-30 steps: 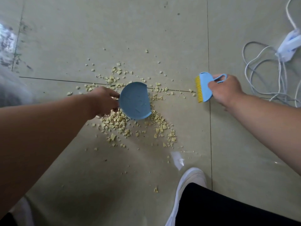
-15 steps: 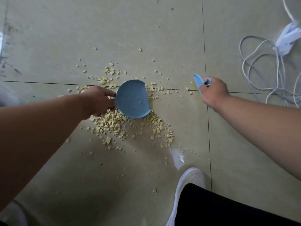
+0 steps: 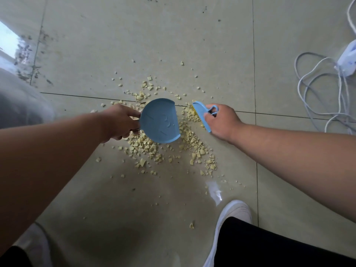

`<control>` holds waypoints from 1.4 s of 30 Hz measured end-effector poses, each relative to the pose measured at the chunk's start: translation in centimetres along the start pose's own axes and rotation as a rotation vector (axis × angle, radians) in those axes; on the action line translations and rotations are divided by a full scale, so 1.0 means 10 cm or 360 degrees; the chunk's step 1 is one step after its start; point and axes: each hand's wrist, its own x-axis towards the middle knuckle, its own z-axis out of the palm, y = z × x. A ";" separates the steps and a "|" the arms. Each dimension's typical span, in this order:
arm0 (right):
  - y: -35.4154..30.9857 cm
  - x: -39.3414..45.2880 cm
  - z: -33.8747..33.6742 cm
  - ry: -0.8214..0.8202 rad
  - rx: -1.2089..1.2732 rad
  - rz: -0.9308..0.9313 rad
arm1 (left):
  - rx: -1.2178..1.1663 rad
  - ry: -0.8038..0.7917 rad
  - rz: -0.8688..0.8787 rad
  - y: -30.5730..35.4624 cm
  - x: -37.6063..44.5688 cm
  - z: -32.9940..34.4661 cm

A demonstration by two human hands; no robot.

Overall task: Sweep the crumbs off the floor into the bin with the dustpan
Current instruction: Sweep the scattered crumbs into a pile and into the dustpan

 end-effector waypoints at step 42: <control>-0.49 0.45 0.21 -0.0092 -0.0299 -0.0485 | -0.0082 0.0094 -0.0001 -0.11 0.22 -0.31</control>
